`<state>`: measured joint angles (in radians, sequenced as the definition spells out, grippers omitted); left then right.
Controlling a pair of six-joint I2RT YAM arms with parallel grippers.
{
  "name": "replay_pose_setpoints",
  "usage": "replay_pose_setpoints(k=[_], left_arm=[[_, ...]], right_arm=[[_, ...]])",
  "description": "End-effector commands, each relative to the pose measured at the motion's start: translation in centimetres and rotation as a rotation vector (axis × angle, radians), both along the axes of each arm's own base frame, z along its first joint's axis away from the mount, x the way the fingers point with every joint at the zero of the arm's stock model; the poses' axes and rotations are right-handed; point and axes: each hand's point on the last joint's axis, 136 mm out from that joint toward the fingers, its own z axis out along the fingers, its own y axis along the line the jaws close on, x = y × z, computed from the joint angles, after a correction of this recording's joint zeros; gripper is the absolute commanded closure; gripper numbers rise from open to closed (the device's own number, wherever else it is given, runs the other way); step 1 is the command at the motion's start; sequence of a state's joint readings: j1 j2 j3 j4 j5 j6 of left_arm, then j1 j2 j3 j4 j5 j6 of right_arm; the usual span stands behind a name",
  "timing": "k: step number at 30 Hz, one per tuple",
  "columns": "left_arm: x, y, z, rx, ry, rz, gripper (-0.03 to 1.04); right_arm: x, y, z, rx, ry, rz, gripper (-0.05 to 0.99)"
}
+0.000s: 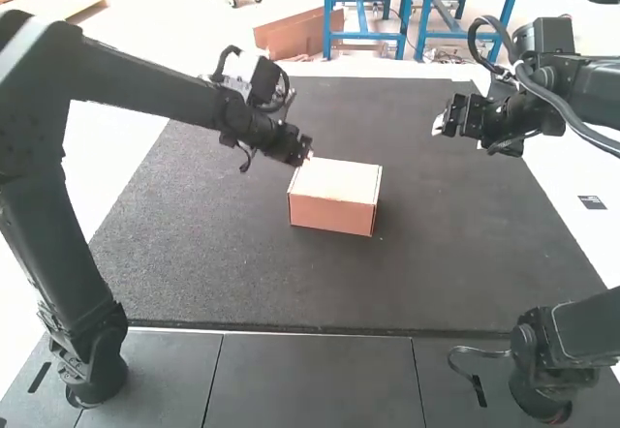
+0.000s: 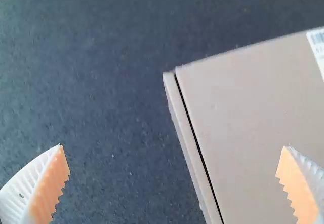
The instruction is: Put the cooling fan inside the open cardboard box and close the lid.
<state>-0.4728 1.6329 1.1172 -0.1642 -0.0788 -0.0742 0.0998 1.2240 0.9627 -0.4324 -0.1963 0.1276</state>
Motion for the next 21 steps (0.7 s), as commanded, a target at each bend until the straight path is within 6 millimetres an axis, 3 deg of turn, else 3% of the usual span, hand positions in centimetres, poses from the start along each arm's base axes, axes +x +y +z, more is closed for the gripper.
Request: replay_pose_setpoints(k=[1,7,13,16,21], left_arm=[[1.0,0.3,12.2,-0.132,-0.222,0.006,0.04],[0.3,1.8,14.5,-0.209,-0.252,0.034,0.04],[-0.8,4.8,18.2,-0.312,-0.483,0.043,0.04],[-2.3,6.2,18.7,-0.341,-0.569,0.049,0.04],[-4.7,8.4,17.3,-0.334,-0.625,0.075,0.04]], right_arm=[[0.5,0.3,1.2,0.018,-0.028,0.013,0.02],[1.8,0.6,2.9,0.019,-0.126,0.034,0.02],[3.2,0.7,7.0,-0.032,-0.359,0.078,0.02],[3.0,0.5,8.5,-0.079,-0.465,0.102,0.02],[2.2,0.0,8.0,-0.099,-0.486,0.083,0.02]])
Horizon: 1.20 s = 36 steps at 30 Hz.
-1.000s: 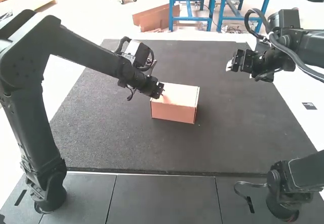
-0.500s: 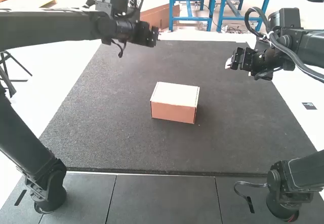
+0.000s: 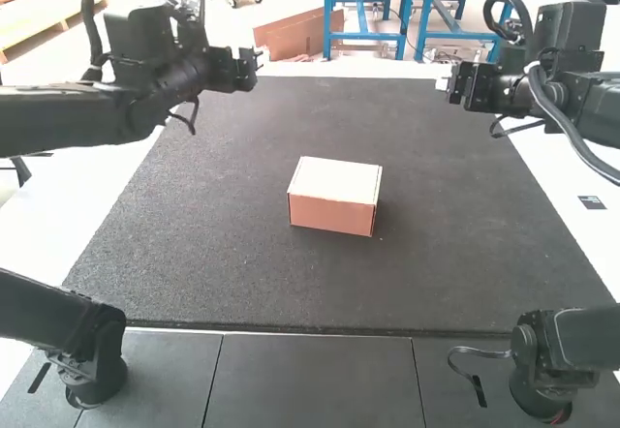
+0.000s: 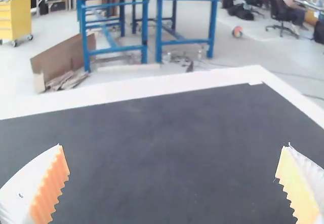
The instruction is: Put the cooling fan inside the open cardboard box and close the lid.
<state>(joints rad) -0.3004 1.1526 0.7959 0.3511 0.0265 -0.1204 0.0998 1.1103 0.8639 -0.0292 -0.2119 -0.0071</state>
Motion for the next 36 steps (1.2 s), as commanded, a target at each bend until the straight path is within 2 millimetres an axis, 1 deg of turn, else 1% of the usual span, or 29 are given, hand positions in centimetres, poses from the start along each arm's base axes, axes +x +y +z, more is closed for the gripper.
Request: replay_pose_setpoints(k=[1,6,8,11,12,14,16,18,21,25,31,36], left_arm=[[-1.6,1.2,-0.2,0.004,-0.028,0.006,0.04],[-3.5,3.5,-2.3,0.031,-0.042,0.056,0.04],[-4.3,4.5,-2.9,0.034,-0.057,0.078,0.04],[-5.5,5.4,-3.9,0.049,-0.069,0.098,0.04],[-5.9,5.6,-4.6,0.069,-0.068,0.103,0.04],[-6.6,6.0,-5.8,0.115,-0.072,0.118,0.04],[-7.3,6.2,-6.6,0.122,-0.090,0.120,0.04],[-8.0,6.3,-7.2,0.122,-0.108,0.121,0.04],[-8.9,6.5,-8.3,0.129,-0.113,0.121,0.04],[-9.8,6.6,-9.9,0.153,-0.100,0.119,0.04],[-10.6,6.7,-10.8,0.171,-0.116,0.120,0.04],[-11.3,6.7,-11.1,0.212,-0.160,0.122,0.04]], right_arm=[[-0.5,-1.2,0.1,-0.049,-0.044,-0.046,0.02],[-1.8,-2.8,-0.8,-0.062,-0.102,-0.127,0.02],[-2.6,-2.9,-1.5,-0.062,-0.116,-0.130,0.02],[-3.7,-3.1,-2.6,-0.072,-0.129,-0.131,0.02],[-4.0,-3.4,-3.0,-0.075,-0.132,-0.145,0.02],[-4.5,-4.2,-3.0,-0.081,-0.173,-0.188,0.02],[-5.1,-4.4,-2.9,-0.076,-0.210,-0.197,0.02],[-5.7,-4.6,-3.6,-0.078,-0.217,-0.211,0.02],[-6.5,-4.8,-3.0,-0.070,-0.278,-0.215,0.02],[-7.5,-4.9,-3.5,-0.089,-0.314,-0.217,0.02],[-8.3,-5.3,-4.6,-0.106,-0.347,-0.236,0.02],[-8.7,-5.3,-6.3,-0.116,-0.329,-0.230,0.02]])
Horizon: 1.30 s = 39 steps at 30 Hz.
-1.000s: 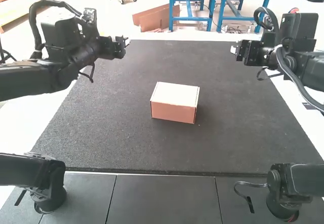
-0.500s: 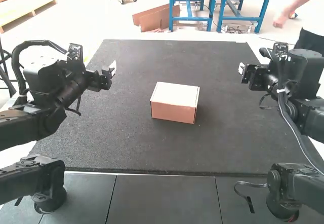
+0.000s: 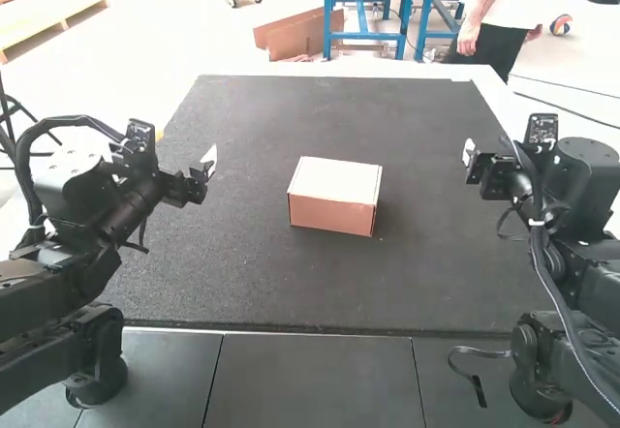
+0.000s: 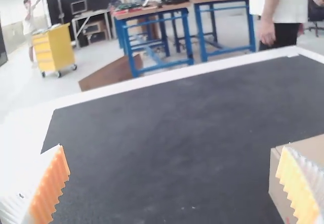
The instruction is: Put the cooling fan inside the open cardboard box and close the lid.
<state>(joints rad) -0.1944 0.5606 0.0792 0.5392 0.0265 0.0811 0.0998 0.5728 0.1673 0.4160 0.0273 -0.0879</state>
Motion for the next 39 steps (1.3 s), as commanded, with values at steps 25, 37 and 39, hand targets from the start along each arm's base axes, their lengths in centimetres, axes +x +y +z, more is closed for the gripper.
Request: replay_pose_setpoints(k=[25,37,39], left_arm=[[-3.6,2.2,-3.9,-0.143,0.103,0.059,0.04],[-3.4,4.8,-4.6,-0.180,0.129,0.165,0.04],[-3.4,5.6,-4.6,-0.183,0.127,0.199,0.04]], right_arm=[[-4.6,-0.4,-4.1,-0.047,-0.010,0.023,0.02],[-4.6,-1.1,-4.5,-0.001,0.012,-0.017,0.02],[-4.6,-1.3,-4.5,0.000,0.014,-0.026,0.02]])
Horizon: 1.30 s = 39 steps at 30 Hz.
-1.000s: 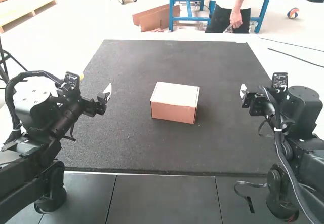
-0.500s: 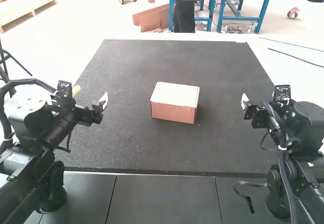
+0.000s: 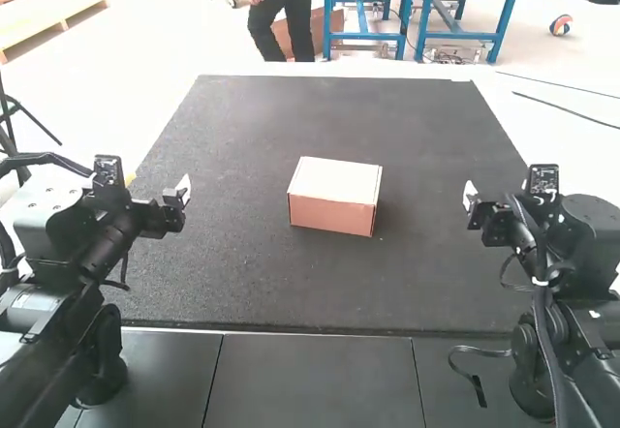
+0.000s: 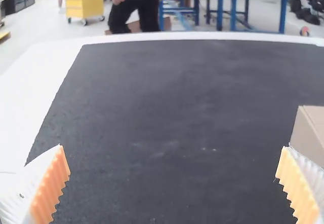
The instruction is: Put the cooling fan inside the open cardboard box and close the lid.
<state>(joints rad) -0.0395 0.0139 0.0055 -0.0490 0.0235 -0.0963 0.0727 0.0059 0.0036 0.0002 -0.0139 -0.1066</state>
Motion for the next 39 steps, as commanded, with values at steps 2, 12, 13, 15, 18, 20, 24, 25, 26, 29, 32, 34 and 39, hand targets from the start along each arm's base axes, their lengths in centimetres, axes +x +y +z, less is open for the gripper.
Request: replay_pose_setpoints(k=[2,12,13,15,18,20,24,25,26,29,32,34,39], left_arm=[[0.0,1.8,0.1,-0.017,-0.014,0.075,0.04],[-0.1,4.1,0.8,-0.011,-0.039,0.168,0.04],[-0.1,4.1,0.9,-0.011,-0.042,0.169,0.04],[-0.1,4.1,0.8,-0.011,-0.041,0.169,0.04],[-0.1,4.1,0.8,-0.012,-0.041,0.166,0.04],[-0.1,4.0,0.9,-0.012,-0.042,0.165,0.04],[-0.1,4.1,0.8,-0.012,-0.039,0.166,0.04],[-0.1,4.1,0.9,-0.011,-0.042,0.166,0.04],[-0.1,4.1,0.8,-0.012,-0.041,0.166,0.04],[-0.1,4.0,0.8,-0.012,-0.041,0.165,0.04],[-0.1,4.0,0.8,-0.012,-0.039,0.165,0.04],[-0.1,4.1,0.8,-0.012,-0.039,0.166,0.04],[-0.1,4.0,0.9,-0.012,-0.042,0.165,0.04]], right_arm=[[0.0,-1.1,-0.2,0.020,0.005,-0.052,0.02],[0.1,-1.1,0.0,0.024,-0.004,-0.050,0.02],[0.1,-1.1,0.0,0.024,-0.004,-0.050,0.02],[0.1,-1.1,0.0,0.024,-0.004,-0.050,0.02],[0.1,-1.1,0.0,0.024,-0.002,-0.050,0.02],[0.1,-1.1,0.0,0.024,-0.004,-0.050,0.02],[0.1,-1.1,0.0,0.024,-0.004,-0.050,0.02],[0.1,-1.1,0.0,0.024,-0.004,-0.050,0.02],[0.1,-1.1,0.0,0.024,-0.004,-0.050,0.02],[0.1,-1.1,0.0,0.024,-0.004,-0.050,0.02],[0.1,-1.1,0.0,0.024,-0.004,-0.050,0.02],[0.1,-1.1,0.0,0.024,-0.004,-0.050,0.02],[0.1,-1.1,0.0,0.024,-0.004,-0.050,0.02]])
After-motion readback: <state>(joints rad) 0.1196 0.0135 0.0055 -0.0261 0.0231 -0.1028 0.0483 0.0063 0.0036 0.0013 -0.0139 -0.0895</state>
